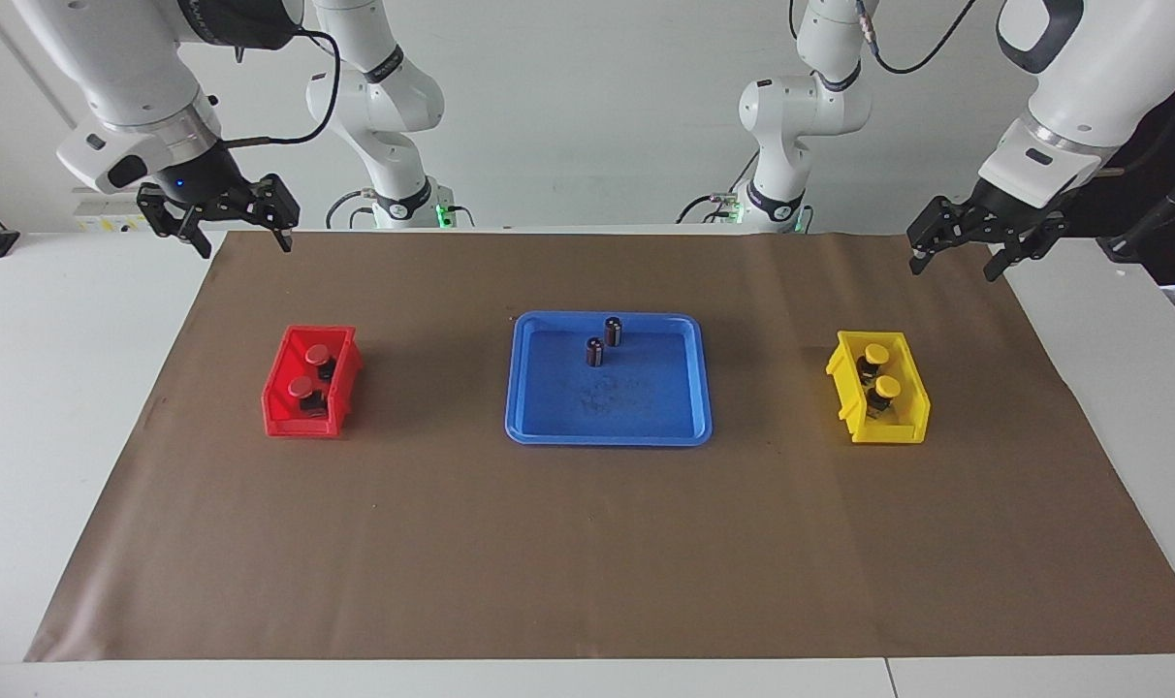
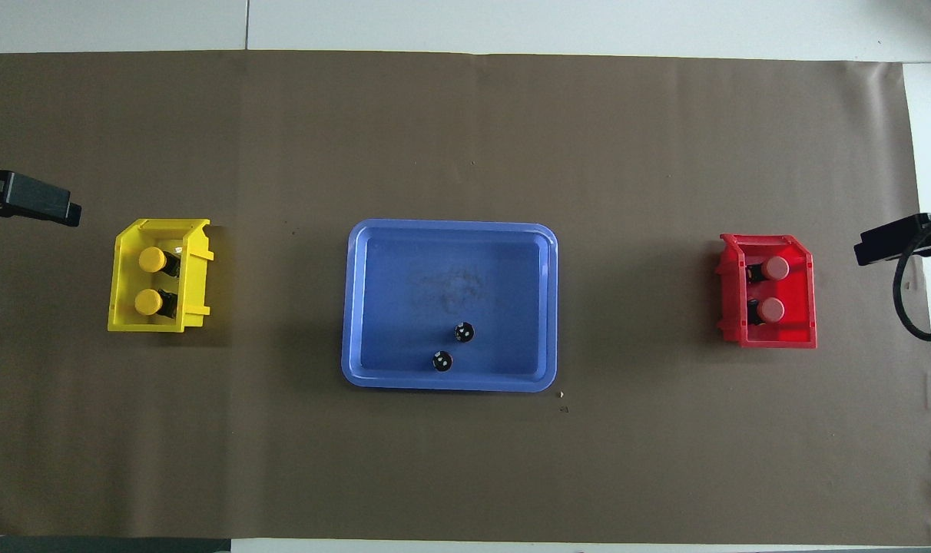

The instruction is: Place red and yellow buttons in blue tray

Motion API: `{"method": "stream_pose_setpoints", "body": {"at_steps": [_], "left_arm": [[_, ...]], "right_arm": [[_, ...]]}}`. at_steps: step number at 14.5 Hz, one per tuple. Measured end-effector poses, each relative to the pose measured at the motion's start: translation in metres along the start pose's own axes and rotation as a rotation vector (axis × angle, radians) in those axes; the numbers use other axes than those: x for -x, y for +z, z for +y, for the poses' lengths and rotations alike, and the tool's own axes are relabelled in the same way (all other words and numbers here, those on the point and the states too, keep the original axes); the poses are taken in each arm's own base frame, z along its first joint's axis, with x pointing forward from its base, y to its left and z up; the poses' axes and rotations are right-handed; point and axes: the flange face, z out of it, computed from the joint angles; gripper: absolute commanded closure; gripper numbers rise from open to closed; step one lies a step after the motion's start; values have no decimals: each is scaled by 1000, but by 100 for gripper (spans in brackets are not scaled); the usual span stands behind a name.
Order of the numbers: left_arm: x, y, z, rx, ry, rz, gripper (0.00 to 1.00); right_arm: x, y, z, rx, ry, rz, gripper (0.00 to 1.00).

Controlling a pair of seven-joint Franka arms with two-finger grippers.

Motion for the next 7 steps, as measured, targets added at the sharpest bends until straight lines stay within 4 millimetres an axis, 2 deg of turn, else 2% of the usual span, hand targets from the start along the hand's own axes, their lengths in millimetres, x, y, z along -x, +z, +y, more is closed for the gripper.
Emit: {"method": "stream_pose_setpoints", "body": {"at_steps": [7], "left_arm": [[2,4,-2,2,-4,-15,0]], "right_arm": [[0,1,0,0,0,-3,0]]}}
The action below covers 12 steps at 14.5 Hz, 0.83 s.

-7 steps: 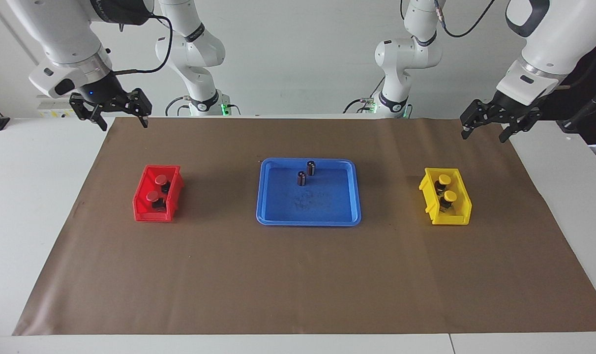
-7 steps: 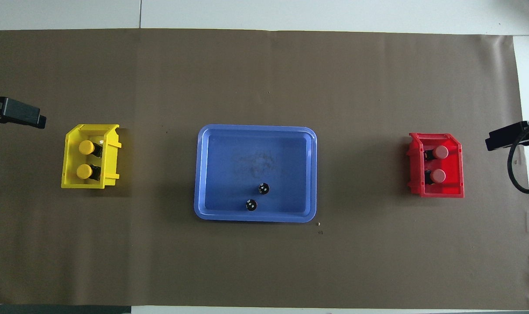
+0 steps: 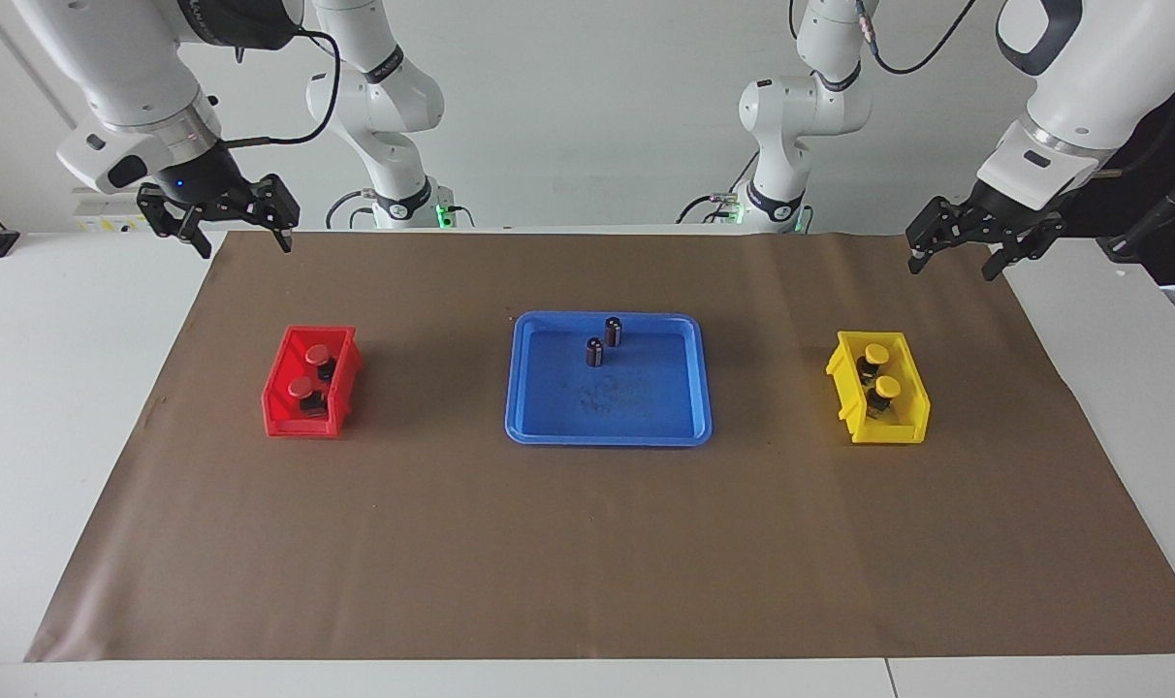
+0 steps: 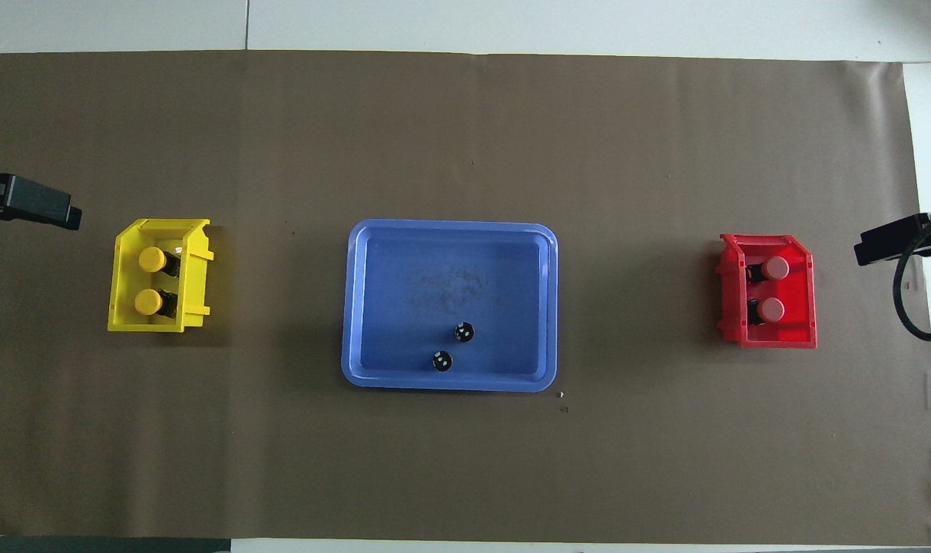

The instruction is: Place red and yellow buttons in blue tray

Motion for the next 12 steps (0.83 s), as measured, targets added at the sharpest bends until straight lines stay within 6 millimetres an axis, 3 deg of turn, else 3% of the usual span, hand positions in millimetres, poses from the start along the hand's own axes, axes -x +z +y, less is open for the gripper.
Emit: {"method": "stream_pose_setpoints", "body": {"at_steps": [7,12], "left_arm": [[15,12,-4,4,-11,-32,0],[21,26,-8,3,-19,-15,0]], "right_arm": [[-3,20,-1,3,-2,22,3],[-8,118,4,-34,10,114,14]]}}
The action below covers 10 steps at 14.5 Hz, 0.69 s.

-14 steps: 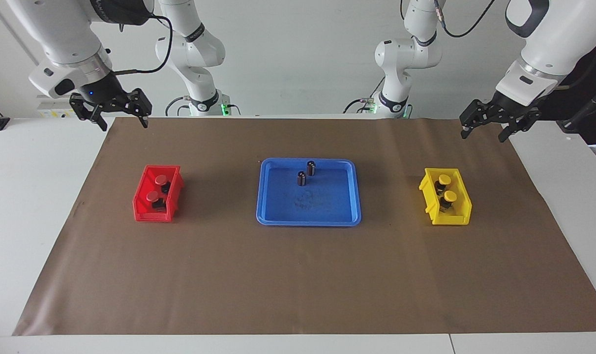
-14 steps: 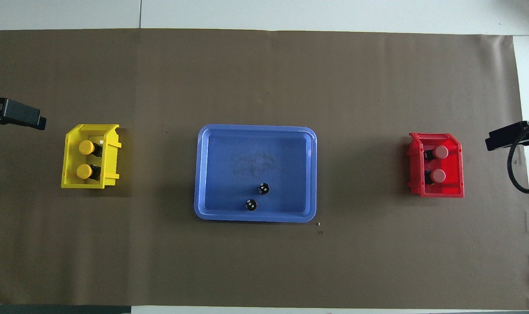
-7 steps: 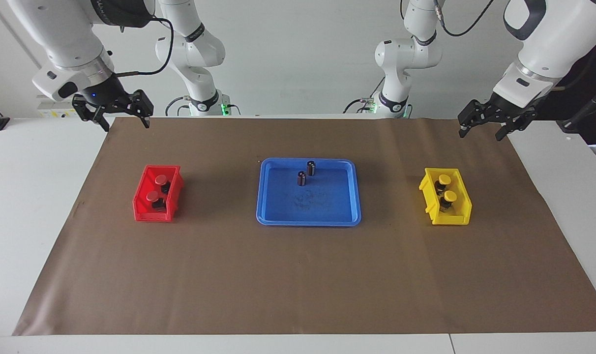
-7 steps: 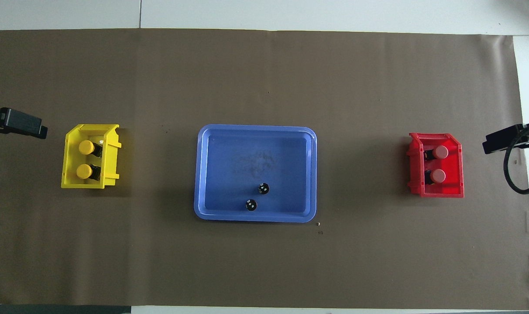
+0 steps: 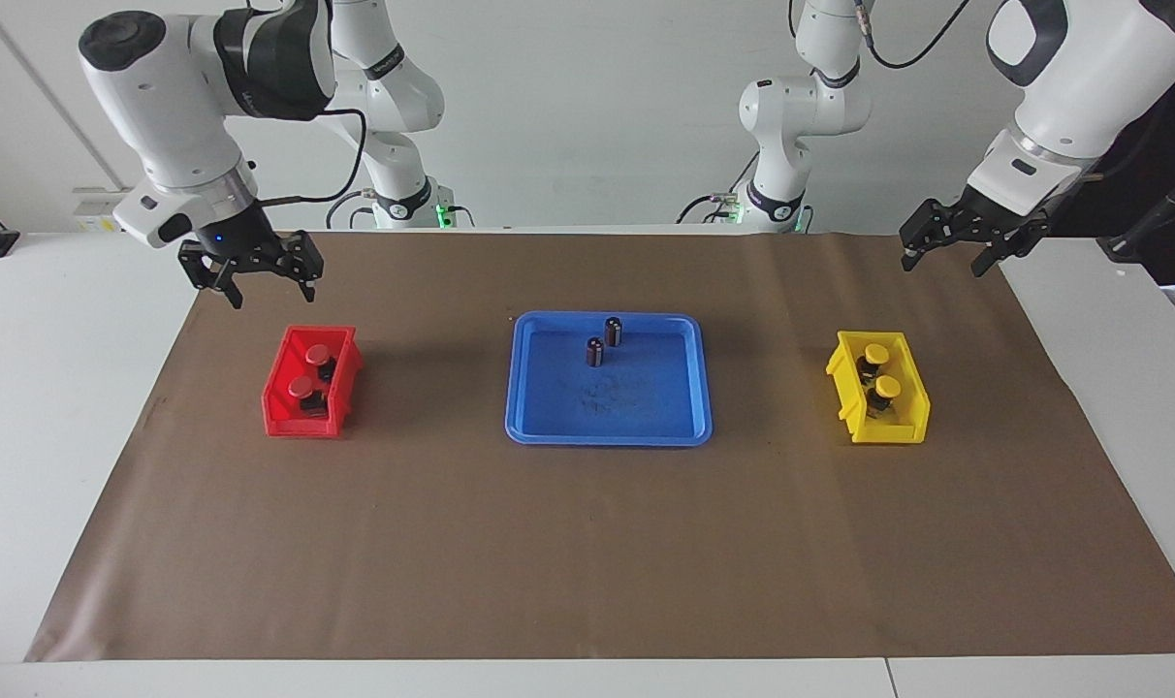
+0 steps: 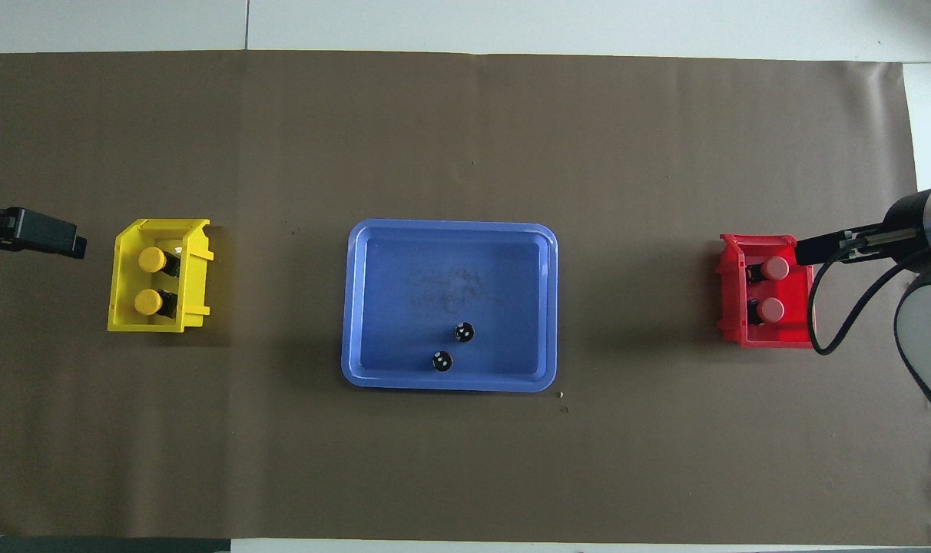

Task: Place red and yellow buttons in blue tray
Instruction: 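Reach the right gripper down and grasp a red button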

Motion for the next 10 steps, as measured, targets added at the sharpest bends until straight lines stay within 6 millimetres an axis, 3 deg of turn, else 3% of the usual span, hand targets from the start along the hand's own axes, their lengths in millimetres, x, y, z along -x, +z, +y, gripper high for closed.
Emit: {"method": "stream_pose_setpoints", "body": {"at_steps": [4,8,10], "left_arm": [[10,18,-1,0,-3,-6,0],[16,20,-2,-3,-5,-8,0],[16,19,-4,-4,-8,-2,0]], "right_arm": [[-18,71,32,-6,-11,16,23],[-20,125,30,2,-15,40,29],[-14,139,29,4,-17,46,29]]}}
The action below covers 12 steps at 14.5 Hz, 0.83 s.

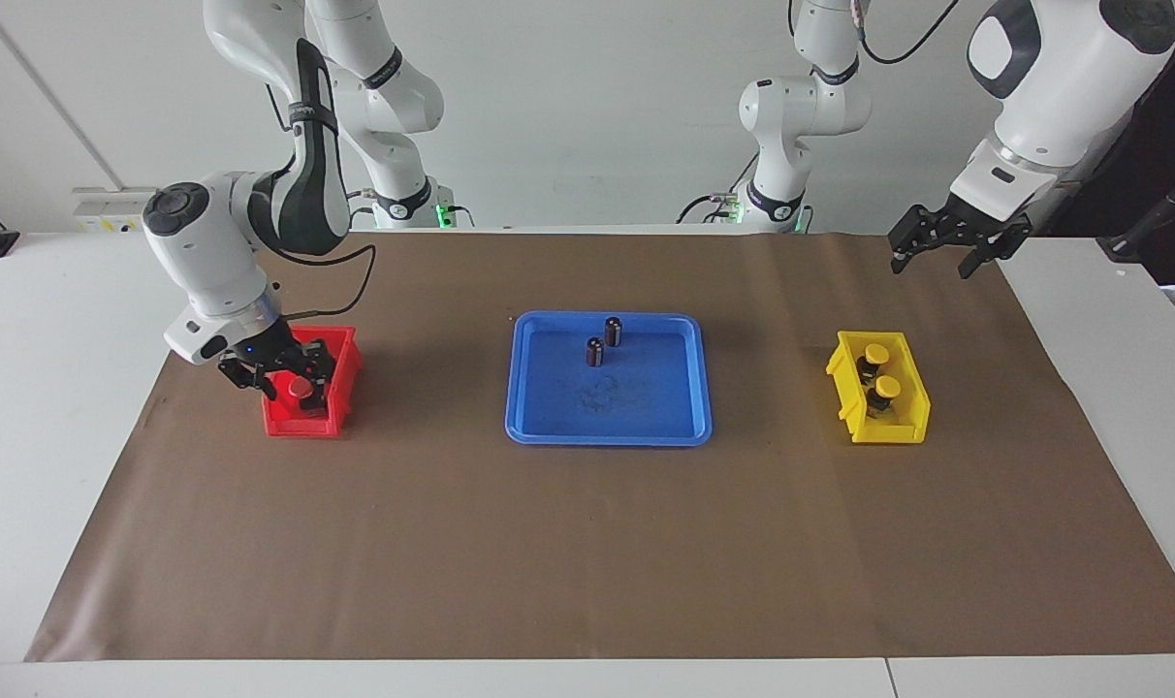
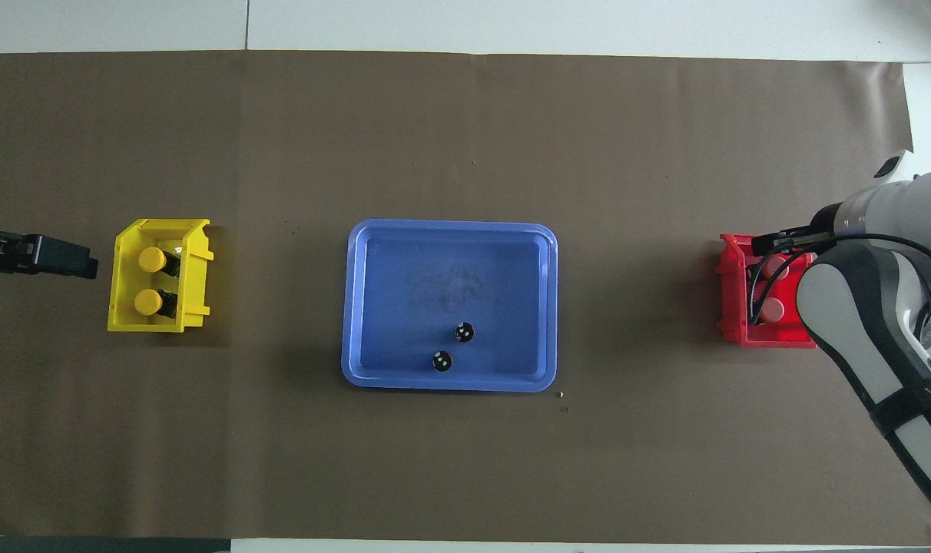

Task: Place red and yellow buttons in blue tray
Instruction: 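Reach the right gripper down and grasp a red button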

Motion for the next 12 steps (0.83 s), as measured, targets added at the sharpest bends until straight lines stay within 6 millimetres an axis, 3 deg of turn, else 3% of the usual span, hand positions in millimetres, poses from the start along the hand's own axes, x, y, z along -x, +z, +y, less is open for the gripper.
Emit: {"method": "stream_pose_setpoints", "body": {"at_steps": [7,12], "left_arm": [[1,0,-18,-1,-35,17,0],[1,6,-20,-1,-39,22,0]], "right_arm": [[13,17,1,-1,-21,-10,29],[17,20,4,-2,-41,-17,32]]}}
